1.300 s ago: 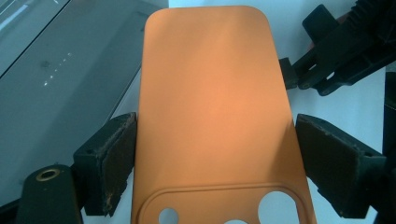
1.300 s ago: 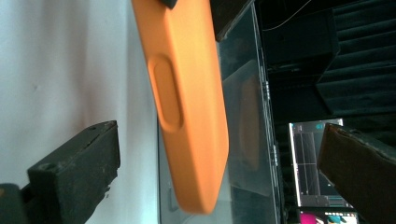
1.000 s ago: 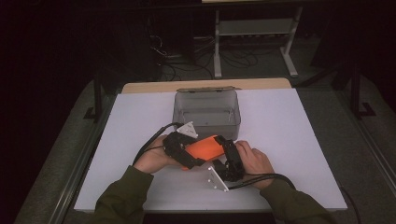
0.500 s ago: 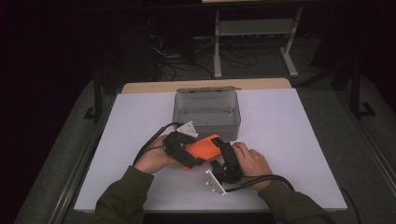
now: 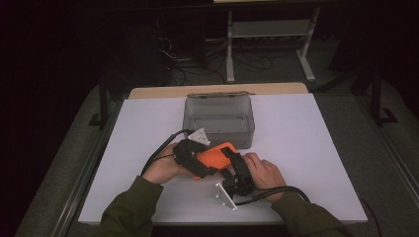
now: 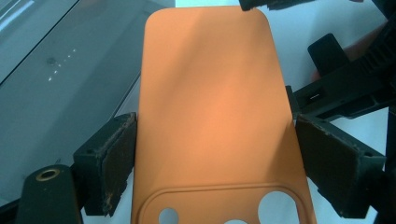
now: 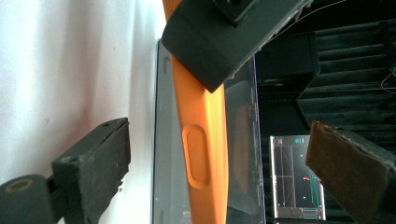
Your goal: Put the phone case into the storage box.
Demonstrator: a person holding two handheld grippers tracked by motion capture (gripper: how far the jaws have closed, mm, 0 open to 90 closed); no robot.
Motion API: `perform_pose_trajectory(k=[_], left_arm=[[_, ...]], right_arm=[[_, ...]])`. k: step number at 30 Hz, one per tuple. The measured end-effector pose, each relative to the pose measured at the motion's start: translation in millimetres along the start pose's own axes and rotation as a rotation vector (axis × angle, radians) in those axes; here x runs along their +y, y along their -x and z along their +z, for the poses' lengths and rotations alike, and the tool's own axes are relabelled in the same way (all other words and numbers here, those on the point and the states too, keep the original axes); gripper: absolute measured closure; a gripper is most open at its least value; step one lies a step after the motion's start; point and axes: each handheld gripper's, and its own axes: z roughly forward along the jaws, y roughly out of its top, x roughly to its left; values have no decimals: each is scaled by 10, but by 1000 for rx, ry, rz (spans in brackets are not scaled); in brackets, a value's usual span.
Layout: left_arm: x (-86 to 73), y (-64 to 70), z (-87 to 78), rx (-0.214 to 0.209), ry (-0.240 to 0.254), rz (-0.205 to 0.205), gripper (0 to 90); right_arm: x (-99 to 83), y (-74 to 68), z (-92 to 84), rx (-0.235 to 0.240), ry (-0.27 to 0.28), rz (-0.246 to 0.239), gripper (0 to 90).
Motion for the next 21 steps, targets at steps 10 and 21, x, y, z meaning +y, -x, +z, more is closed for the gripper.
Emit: perform_pose_trajectory(k=[10, 21], left_arm=[[0, -3, -3, 0, 3, -4, 153], [0, -3, -5, 0, 1, -8, 153]], right_arm=[[20, -21, -21, -16, -9, -12, 174], [48, -47, -41, -14, 1, -39, 277]])
